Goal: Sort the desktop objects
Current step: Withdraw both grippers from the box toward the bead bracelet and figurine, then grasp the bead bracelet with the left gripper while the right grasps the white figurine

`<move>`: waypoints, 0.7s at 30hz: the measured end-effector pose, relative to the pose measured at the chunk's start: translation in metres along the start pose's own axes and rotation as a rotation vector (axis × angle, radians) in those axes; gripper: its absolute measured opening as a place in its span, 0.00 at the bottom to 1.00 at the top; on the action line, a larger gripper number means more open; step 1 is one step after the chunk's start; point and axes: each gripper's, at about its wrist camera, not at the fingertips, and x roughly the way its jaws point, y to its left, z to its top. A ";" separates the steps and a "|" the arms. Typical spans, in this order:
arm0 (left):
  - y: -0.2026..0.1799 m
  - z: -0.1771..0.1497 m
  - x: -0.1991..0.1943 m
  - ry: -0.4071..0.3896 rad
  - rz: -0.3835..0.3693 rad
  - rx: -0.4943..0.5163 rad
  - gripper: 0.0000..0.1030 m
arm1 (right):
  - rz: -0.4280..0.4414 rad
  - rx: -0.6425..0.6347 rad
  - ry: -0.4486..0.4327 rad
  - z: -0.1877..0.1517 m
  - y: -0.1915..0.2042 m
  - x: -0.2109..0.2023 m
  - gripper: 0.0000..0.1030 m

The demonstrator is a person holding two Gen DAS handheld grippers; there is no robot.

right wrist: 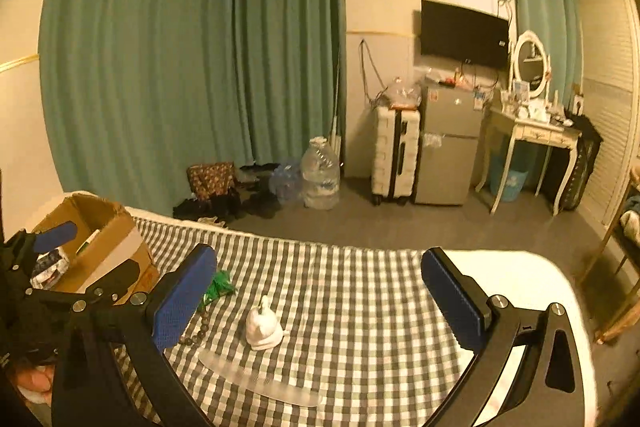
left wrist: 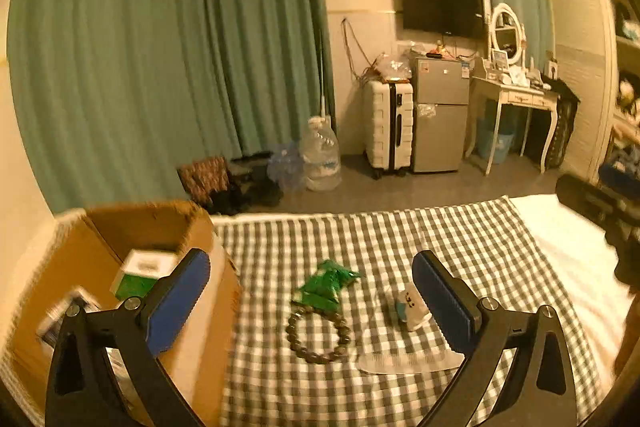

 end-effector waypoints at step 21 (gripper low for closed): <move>0.004 -0.063 0.104 0.293 0.018 -0.018 0.83 | 0.077 0.045 0.258 -0.054 0.008 0.110 0.87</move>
